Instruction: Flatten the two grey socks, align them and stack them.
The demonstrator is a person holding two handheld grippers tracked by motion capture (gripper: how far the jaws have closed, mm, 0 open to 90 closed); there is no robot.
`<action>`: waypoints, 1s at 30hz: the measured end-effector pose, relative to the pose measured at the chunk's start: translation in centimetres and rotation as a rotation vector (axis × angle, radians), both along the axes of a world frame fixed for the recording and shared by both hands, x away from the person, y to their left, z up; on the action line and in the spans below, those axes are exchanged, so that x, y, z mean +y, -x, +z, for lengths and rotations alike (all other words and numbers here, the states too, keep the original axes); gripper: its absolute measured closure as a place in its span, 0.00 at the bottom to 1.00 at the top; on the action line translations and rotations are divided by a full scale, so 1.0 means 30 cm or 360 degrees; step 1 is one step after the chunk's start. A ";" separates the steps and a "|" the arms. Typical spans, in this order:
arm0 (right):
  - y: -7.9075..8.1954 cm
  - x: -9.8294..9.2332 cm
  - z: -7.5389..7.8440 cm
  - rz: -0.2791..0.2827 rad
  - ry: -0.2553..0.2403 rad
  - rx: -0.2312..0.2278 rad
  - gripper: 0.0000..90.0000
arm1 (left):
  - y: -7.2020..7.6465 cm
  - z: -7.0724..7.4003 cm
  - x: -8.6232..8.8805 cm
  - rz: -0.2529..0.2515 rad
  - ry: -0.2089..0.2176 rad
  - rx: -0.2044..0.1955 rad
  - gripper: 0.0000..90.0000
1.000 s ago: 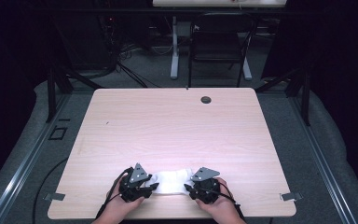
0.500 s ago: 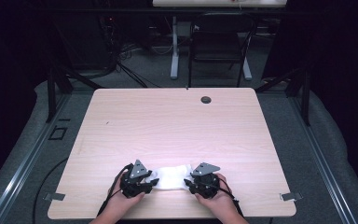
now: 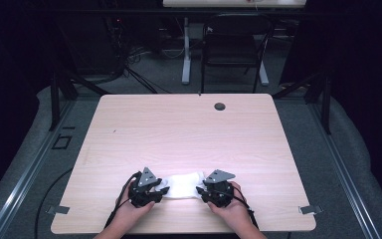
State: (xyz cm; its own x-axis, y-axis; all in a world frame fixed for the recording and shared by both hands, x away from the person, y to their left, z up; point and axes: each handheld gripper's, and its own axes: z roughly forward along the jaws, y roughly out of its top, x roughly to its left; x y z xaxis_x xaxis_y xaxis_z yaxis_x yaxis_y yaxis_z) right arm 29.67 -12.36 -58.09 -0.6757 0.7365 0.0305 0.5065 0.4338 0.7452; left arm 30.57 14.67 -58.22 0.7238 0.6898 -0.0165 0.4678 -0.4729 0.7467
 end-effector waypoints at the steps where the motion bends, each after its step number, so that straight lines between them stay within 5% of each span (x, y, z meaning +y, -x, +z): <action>1: -0.002 -0.001 0.000 0.0001 0.0003 -0.0003 0.70 | 0.000 0.000 0.000 0.0001 0.0001 0.0001 0.61; 12: 0.000 0.003 0.008 0.0017 0.0008 0.0006 0.65 | 0.008 0.004 0.000 -0.0007 0.0039 -0.0016 0.53; 30: 0.056 -0.020 0.077 0.0022 -0.0046 -0.0161 0.47 | 0.031 0.055 0.062 0.0044 0.0090 -0.0083 0.46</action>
